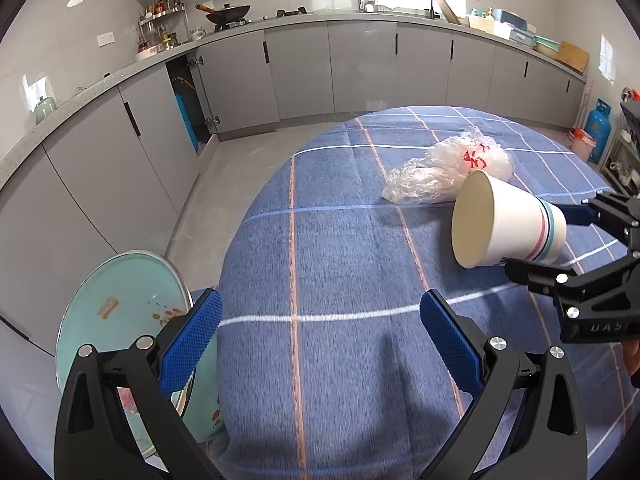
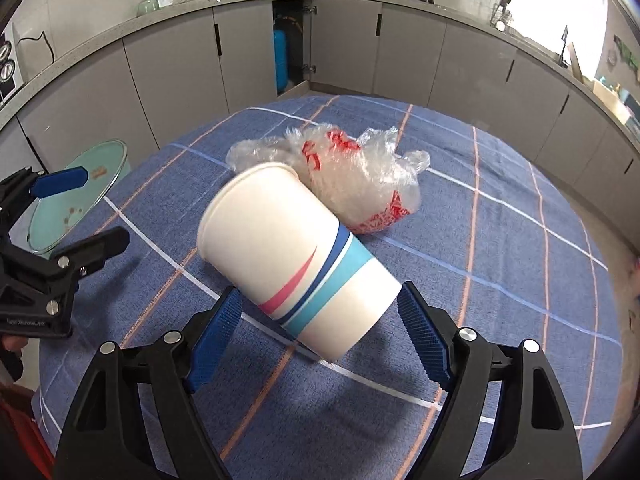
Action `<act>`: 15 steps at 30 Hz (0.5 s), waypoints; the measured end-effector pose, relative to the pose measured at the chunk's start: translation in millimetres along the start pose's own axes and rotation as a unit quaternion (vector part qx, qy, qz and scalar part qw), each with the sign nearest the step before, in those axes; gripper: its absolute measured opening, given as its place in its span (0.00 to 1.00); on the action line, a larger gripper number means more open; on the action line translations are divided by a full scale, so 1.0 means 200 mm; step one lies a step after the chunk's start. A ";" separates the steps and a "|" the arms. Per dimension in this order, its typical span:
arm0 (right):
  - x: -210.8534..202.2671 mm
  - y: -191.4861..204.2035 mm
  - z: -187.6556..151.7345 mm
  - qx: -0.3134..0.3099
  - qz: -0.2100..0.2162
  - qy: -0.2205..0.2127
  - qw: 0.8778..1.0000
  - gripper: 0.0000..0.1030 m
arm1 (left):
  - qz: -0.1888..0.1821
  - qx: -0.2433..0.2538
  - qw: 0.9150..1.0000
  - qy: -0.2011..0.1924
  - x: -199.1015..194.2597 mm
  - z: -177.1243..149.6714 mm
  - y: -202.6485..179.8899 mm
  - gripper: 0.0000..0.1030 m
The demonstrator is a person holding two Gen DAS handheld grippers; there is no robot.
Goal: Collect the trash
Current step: 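Grasp the white striped paper cup with the right tool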
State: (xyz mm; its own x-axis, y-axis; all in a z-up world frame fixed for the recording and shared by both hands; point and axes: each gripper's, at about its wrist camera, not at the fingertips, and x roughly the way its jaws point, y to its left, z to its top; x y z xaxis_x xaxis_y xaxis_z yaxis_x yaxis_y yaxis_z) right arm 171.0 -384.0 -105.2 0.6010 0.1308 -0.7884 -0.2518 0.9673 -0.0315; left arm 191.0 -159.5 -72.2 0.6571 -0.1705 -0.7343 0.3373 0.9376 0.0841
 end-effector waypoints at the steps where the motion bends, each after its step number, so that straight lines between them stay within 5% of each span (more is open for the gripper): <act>1: 0.01 -0.01 0.00 0.005 0.009 0.005 1.000 0.57 | 0.000 0.001 1.000 0.001 0.01 0.01 0.00 0.94; 4: 0.05 -0.03 -0.02 0.022 0.013 0.015 1.000 0.33 | -0.001 0.001 1.000 0.004 0.03 0.02 0.00 0.94; 7: 0.05 -0.06 -0.04 0.039 0.023 0.013 0.999 0.33 | -0.003 0.001 1.000 0.004 0.04 0.04 -0.01 0.94; 9: 0.02 -0.08 -0.05 0.044 0.024 0.007 0.999 0.38 | -0.002 0.002 1.000 0.004 0.05 0.04 -0.01 0.94; 12: -0.05 -0.09 -0.06 0.037 0.013 -0.018 0.999 0.64 | -0.006 -0.002 1.000 0.008 0.06 0.04 -0.01 0.94; 15: -0.09 -0.11 -0.03 0.029 0.013 -0.028 0.999 0.68 | -0.006 0.002 1.000 0.013 0.08 0.05 -0.02 0.94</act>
State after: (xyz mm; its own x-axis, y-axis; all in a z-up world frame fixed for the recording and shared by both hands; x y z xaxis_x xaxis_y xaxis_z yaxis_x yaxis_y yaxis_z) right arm 160.9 -408.7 -94.5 0.6370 0.1659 -0.7528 -0.2236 0.9743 0.0255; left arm 207.1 -168.4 -78.7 0.6354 -0.1739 -0.7524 0.3478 0.9343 0.0778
